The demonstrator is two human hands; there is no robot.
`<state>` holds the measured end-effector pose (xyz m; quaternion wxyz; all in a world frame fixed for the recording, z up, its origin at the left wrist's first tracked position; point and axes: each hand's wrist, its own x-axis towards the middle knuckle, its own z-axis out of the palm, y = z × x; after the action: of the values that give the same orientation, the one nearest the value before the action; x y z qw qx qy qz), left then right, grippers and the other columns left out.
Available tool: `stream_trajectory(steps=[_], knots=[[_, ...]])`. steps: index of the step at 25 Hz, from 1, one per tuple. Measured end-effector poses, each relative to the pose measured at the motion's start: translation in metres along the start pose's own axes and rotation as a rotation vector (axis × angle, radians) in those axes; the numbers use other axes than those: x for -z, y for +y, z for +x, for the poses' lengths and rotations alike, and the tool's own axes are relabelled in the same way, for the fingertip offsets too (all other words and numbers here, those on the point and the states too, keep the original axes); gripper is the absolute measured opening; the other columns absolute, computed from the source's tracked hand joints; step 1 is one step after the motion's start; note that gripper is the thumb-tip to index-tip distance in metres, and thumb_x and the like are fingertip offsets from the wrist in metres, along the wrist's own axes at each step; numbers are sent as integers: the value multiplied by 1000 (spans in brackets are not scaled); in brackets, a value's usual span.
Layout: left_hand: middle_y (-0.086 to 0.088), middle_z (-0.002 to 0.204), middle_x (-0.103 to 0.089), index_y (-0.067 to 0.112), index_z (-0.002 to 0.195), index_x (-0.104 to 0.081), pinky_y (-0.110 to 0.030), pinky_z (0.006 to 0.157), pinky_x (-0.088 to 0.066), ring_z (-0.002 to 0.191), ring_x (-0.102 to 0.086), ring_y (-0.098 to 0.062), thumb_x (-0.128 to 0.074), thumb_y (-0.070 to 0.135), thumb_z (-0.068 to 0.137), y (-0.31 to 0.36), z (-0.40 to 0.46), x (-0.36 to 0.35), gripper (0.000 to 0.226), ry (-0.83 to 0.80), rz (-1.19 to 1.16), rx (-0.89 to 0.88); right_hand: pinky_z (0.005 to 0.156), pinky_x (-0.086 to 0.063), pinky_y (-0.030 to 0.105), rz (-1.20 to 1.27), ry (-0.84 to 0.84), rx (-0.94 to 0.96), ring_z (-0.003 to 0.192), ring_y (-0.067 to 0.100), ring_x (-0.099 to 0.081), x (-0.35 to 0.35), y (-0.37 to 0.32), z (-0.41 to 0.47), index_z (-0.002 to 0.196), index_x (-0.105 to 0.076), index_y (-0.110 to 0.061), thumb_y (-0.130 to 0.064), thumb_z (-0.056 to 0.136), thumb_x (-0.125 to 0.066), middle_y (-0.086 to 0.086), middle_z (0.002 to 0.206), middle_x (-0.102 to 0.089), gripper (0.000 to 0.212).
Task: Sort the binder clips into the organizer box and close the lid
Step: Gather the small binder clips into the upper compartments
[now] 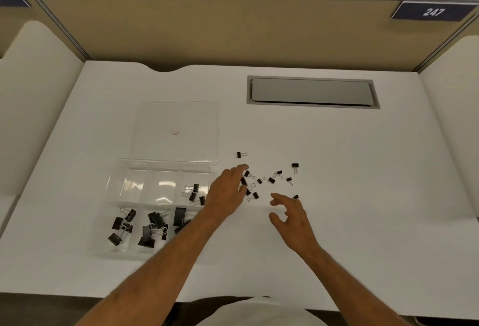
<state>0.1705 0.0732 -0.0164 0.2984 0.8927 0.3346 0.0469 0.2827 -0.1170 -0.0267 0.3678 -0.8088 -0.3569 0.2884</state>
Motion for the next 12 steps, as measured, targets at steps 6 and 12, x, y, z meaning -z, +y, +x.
stream_trajectory(steps=[6,12], knots=[[12,112,-58,33,147,-31,-24,81,-49,93,-58,-8,-59,21,94,24,-72,14,61,56,-159,-47,93,-48,28,12,-11,75,116,4,-48,-3,-25,-15,134,-51,-37,-20,89,-68,-24,111,-60,52],[20,110,-52,42,147,-26,-24,79,-52,95,-55,-3,-58,25,93,32,-124,22,65,34,-164,-34,90,-50,35,104,-76,115,111,7,-54,-18,-48,-36,123,-61,-36,-22,89,-69,-22,101,-68,37]])
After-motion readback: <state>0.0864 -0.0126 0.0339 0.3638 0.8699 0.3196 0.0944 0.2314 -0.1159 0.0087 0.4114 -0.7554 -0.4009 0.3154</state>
